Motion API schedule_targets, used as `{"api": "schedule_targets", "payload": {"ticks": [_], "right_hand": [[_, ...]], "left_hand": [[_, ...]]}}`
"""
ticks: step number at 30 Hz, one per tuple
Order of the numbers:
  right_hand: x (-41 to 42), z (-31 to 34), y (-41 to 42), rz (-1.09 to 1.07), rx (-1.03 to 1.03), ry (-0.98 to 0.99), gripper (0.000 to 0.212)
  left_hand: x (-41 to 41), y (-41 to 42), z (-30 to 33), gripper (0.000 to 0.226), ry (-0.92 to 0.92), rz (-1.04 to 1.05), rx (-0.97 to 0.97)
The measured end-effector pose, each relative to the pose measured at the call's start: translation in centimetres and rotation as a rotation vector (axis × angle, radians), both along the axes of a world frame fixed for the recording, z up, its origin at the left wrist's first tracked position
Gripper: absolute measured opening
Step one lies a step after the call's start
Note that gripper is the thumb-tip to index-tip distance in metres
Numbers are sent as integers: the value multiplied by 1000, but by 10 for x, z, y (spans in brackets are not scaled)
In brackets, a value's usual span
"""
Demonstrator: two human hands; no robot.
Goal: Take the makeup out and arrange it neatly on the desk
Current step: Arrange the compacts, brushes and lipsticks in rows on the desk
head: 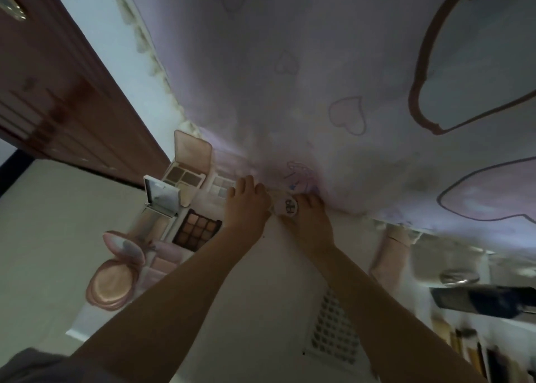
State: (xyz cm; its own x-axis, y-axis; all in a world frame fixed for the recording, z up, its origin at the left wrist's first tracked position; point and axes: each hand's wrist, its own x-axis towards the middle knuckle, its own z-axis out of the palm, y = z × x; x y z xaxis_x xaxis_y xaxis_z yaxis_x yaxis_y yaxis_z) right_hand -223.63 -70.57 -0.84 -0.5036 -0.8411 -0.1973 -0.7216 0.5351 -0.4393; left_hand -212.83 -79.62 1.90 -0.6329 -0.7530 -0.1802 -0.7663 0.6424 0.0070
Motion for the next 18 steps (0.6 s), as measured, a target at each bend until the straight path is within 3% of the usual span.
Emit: {"api": "schedule_targets", "payload": {"ticks": [4, 8, 12, 15, 18], "right_hand": [[4, 2, -1, 3, -8, -33, 59], [-14, 29, 50, -66, -91, -73, 31], [-50, 50, 121, -272, -100, 58, 26], [-62, 53, 145, -356, 90, 78, 30], [-57, 50, 144, -371, 304, -24, 28]], "left_hand": [[-5, 1, 2, 52, 3, -31, -52], [-16, 36, 8, 47, 220, -119, -181], [-44, 102, 3, 28, 432, -340, 58], [-74, 144, 0, 26, 387, -418, 284], [-103, 162, 2, 35, 219, -388, 464]]}}
